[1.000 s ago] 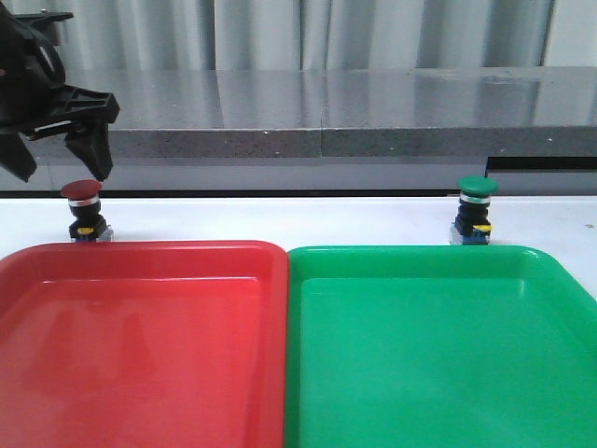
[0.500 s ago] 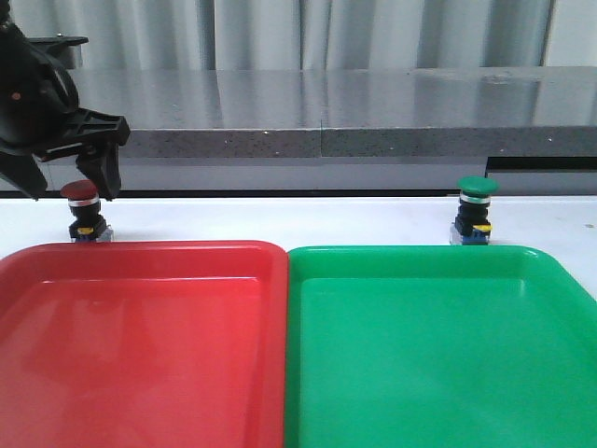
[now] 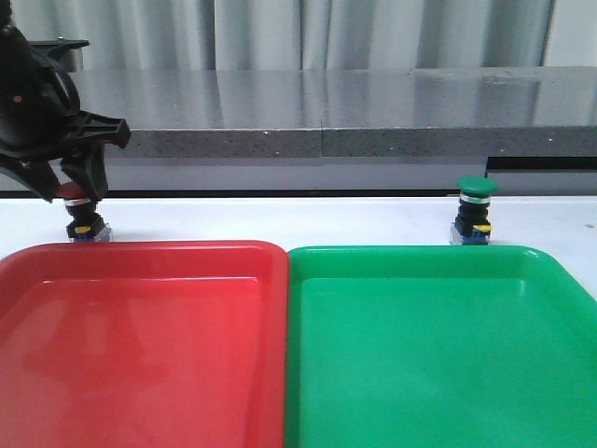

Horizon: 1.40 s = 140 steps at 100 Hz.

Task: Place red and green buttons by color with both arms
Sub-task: 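Close the left gripper on the red button and lift it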

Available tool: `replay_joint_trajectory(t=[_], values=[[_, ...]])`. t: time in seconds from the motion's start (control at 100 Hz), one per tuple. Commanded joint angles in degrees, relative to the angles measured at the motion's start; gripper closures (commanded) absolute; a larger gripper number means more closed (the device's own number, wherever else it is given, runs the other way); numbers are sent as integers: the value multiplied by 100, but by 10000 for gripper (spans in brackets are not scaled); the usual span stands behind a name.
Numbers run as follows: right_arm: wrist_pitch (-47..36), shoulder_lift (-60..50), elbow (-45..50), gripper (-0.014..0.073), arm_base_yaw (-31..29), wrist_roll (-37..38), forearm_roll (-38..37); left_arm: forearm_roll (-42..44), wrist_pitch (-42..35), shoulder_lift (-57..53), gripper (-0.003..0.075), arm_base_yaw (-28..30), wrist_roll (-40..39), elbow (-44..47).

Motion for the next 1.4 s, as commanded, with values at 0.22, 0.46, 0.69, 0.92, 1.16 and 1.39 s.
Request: replay_joint_trajectory(t=[0.22, 0.46, 0.69, 0.92, 1.16, 1.39], values=[[-500, -117, -82, 704, -17, -18, 11, 1, -94, -329, 570, -35, -7, -406], [-500, -117, -82, 704, -17, -18, 11, 1, 479, -583, 570, -35, -103, -653], [-500, -117, -82, 704, -17, -18, 11, -43, 627, -1213, 572, -42, -488, -621], [-500, -117, -82, 704, -17, -18, 11, 15, 692, -1906, 572, -354, -616, -149], [-500, -117, -82, 704, -17, -18, 11, 549, 435, -2497, 572, -807, -1600, 858], [-500, -117, -82, 704, -17, -18, 11, 656, -6, -2715, 572, -1440, -2033, 1666]])
